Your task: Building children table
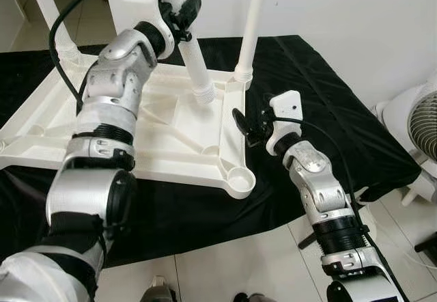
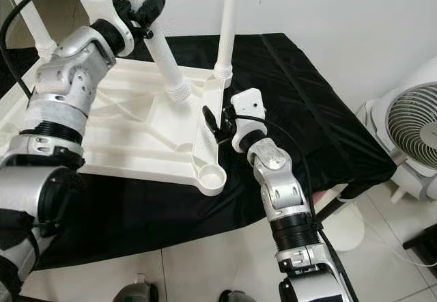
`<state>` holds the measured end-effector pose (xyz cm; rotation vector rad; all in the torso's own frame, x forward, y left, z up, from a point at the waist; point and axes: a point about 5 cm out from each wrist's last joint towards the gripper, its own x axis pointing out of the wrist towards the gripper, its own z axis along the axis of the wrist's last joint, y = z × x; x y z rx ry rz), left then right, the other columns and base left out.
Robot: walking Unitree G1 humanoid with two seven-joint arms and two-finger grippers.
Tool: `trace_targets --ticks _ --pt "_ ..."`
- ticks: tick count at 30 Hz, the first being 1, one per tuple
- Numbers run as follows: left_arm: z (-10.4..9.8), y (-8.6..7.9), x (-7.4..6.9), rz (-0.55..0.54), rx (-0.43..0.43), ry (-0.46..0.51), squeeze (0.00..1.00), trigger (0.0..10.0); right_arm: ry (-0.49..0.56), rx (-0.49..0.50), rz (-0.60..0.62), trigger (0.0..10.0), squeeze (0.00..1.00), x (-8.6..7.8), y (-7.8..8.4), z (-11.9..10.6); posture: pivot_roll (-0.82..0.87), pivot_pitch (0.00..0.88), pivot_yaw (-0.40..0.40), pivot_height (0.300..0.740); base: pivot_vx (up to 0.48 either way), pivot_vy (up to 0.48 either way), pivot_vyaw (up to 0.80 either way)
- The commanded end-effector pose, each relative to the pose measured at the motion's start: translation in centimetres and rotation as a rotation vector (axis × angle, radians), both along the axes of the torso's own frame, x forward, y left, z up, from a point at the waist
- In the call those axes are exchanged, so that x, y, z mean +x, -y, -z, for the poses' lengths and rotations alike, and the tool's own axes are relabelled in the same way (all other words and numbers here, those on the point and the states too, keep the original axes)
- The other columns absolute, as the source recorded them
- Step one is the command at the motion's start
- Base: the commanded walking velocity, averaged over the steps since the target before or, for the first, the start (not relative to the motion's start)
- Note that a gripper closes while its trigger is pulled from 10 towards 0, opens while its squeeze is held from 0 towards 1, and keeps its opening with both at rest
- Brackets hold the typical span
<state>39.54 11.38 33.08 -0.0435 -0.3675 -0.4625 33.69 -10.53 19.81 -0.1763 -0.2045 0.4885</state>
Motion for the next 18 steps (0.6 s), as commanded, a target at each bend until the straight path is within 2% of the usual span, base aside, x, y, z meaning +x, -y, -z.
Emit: trace_targets --ticks 1,5,7,9,12,18 --pt "-0.4 0.5 -0.3 -0.03 0.014 0.042 0.0 10.0 -0.005 0.012 -0.037 10.0 0.0 -0.1 -0.7 -0.4 0.09 0.036 -0.011 0.74 0.0 0.0 0.0" --pt "0.2 1.3 -0.9 -0.048 0.033 0.084 0.0 10.0 -0.018 0.023 -0.042 10.0 0.0 0.4 -1.1 -0.6 0.08 0.029 0.004 0.74 0.0 0.0 0.0" --pt "1.1 1.8 -1.3 -0.062 0.068 0.119 0.0 10.0 -0.014 0.021 -0.039 10.0 0.0 0.8 -1.4 -0.7 0.07 0.03 0.002 0.74 0.0 0.0 0.0" --pt "1.1 1.8 -1.3 -0.062 0.068 0.119 0.0 10.0 -0.014 0.021 -0.039 10.0 0.0 0.8 -1.4 -0.7 0.07 0.03 0.002 0.74 0.0 0.0 0.0" --pt "3.4 2.1 -1.9 -0.074 0.121 0.131 0.0 10.0 0.012 -0.001 -0.022 10.0 0.0 1.2 -1.7 -1.1 0.05 0.043 -0.01 0.74 0.0 0.0 0.0" --pt "4.5 2.2 -2.3 -0.075 0.125 0.119 0.0 10.0 0.009 0.001 -0.017 10.0 0.0 1.2 -1.7 -1.0 0.05 0.042 -0.011 0.74 0.0 0.0 0.0"
